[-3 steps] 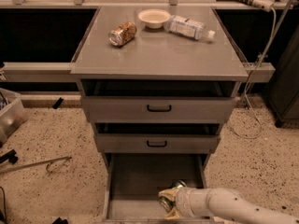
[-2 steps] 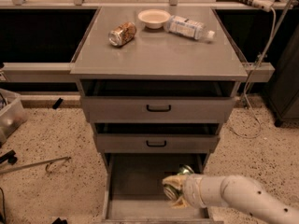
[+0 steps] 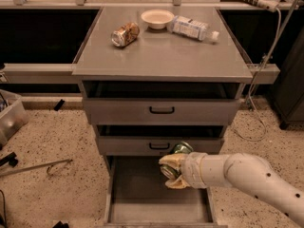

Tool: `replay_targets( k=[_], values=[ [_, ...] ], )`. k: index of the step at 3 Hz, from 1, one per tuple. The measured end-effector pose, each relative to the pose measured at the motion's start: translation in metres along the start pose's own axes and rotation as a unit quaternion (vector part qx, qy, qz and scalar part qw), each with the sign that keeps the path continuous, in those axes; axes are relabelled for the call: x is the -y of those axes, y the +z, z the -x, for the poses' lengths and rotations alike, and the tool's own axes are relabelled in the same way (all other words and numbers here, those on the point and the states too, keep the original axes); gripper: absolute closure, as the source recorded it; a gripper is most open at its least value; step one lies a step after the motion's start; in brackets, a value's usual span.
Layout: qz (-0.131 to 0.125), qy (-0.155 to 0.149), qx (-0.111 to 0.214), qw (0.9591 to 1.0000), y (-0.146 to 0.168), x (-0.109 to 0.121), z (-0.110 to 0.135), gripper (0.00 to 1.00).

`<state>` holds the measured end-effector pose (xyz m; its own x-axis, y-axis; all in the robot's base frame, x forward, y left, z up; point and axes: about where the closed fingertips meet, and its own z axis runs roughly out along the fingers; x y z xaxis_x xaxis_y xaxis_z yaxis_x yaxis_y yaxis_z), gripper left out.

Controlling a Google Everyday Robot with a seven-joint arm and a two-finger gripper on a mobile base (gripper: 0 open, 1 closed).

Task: Pick green can from bottom drawer and place on counter

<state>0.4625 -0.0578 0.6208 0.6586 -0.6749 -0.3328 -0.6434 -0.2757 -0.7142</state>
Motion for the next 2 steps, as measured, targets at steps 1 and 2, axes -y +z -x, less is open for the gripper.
replay_targets(
  k=[1,2],
  values=[
    [-0.018,-0.052,-0.012,0.9984,-0.010,0.056,-0.006,1.00],
    [-0.084,-0.089,0.006,0.9925,-0.042,0.133,-0.009,1.00]
  ],
)
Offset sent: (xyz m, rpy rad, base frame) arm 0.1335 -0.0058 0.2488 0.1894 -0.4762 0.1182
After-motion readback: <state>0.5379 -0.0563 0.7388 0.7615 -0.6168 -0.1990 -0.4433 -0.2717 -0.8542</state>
